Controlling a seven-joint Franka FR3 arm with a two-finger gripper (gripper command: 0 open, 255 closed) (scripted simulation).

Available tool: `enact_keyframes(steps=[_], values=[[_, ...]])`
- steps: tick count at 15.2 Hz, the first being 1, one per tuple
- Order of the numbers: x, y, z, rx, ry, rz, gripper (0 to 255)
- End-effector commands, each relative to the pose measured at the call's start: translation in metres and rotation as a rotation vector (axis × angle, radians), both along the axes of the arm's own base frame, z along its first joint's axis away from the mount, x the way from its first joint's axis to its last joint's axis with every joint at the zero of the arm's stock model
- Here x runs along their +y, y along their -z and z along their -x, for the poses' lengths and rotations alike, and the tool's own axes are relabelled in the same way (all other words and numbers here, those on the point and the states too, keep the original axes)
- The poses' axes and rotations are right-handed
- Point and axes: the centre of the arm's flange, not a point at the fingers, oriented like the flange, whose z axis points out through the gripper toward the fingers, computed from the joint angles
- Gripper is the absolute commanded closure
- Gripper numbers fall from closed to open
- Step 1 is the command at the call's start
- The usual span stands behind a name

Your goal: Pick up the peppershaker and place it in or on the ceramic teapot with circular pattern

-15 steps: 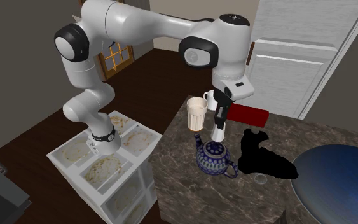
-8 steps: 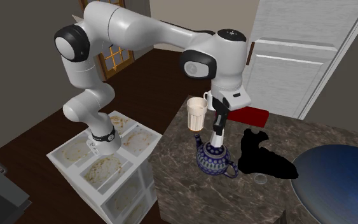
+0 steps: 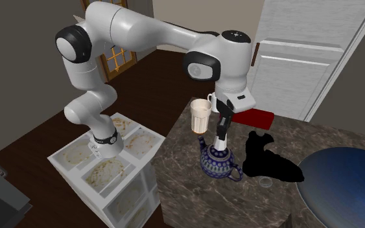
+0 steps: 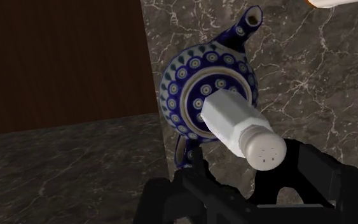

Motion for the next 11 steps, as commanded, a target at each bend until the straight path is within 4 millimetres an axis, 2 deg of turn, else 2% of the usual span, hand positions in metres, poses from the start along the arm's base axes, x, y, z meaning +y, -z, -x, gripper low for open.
enact_keyframes(steps=[1,4,8,11], values=[[0.0,0.0,0.0,0.0,0.0,0.0,0],[0.0,0.0,0.0,0.0,0.0,0.0,0],[-0.005,-0.05,0.002,0.0,0.0,0.0,0],[-0.005,-0.05,0.002,0.0,0.0,0.0,0]])
